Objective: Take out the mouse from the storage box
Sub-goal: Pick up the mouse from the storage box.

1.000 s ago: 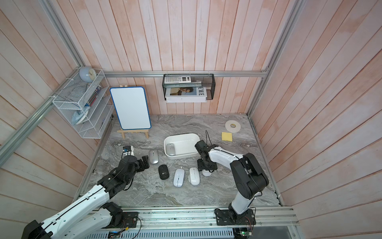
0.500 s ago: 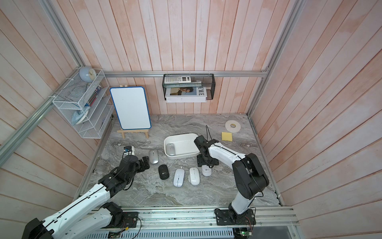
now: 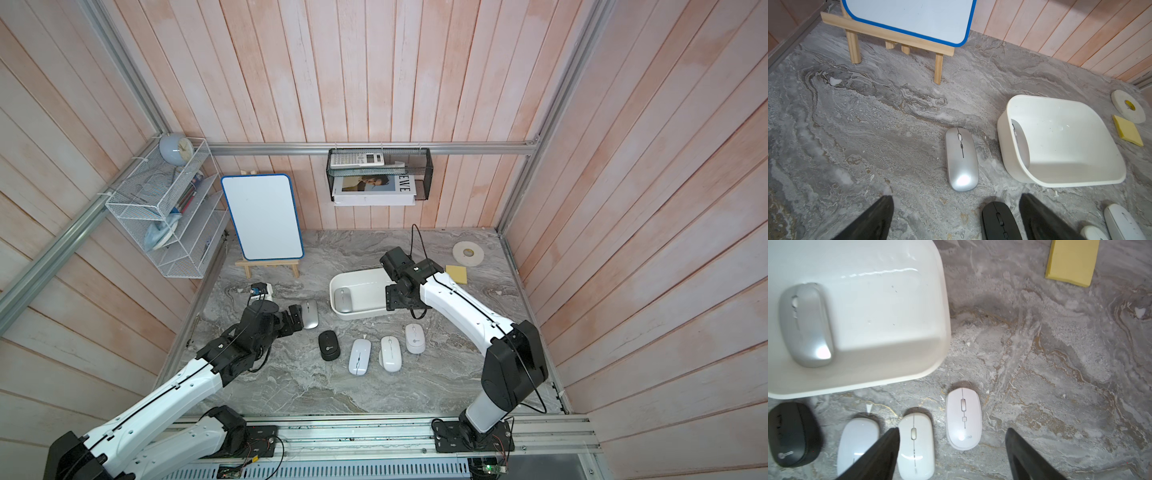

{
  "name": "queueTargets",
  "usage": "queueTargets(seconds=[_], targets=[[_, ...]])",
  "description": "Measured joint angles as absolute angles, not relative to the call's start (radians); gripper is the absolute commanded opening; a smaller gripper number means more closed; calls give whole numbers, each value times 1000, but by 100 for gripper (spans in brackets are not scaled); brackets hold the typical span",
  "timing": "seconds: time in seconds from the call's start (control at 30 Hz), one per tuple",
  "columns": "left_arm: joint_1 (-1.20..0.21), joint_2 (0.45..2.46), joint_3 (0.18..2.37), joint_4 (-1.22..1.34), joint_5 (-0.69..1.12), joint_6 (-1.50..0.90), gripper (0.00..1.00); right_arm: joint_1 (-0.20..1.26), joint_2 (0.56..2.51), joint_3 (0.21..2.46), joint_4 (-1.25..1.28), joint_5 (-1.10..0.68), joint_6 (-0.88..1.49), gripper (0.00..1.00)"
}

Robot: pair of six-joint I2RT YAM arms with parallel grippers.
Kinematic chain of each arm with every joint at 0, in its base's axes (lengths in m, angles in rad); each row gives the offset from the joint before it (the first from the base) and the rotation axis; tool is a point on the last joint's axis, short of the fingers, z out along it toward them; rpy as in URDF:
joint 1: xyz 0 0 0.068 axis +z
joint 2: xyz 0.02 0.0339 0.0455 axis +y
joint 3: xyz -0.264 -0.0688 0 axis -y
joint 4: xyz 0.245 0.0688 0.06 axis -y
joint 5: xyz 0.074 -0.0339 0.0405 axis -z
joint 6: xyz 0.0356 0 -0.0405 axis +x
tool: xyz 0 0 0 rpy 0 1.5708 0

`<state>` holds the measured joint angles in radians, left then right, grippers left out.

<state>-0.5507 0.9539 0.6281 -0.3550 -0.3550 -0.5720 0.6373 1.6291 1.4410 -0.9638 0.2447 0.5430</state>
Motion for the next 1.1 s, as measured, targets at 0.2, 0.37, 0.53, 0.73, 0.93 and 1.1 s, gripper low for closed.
queueTargets(seconds=[0.2, 0.37, 0.53, 0.73, 0.93, 1.1], targets=[[-551, 942, 596, -345, -330, -573, 100, 684, 1756, 1598, -953, 225, 565, 84], [-551, 891, 581, -344, -330, -572, 100, 722, 1948, 1776, -951, 199, 562, 85], [-551, 887, 580, -344, -330, -572, 100, 744, 2117, 1921, -953, 160, 550, 85], [-551, 896, 580, -344, -336, -572, 100, 754, 2277, 2088, -977, 123, 537, 85], [-551, 896, 579, -344, -341, -572, 100, 765, 2373, 2177, -1003, 89, 526, 85], [-551, 909, 579, -343, -341, -572, 100, 771, 2423, 2233, -1024, 58, 522, 85]])
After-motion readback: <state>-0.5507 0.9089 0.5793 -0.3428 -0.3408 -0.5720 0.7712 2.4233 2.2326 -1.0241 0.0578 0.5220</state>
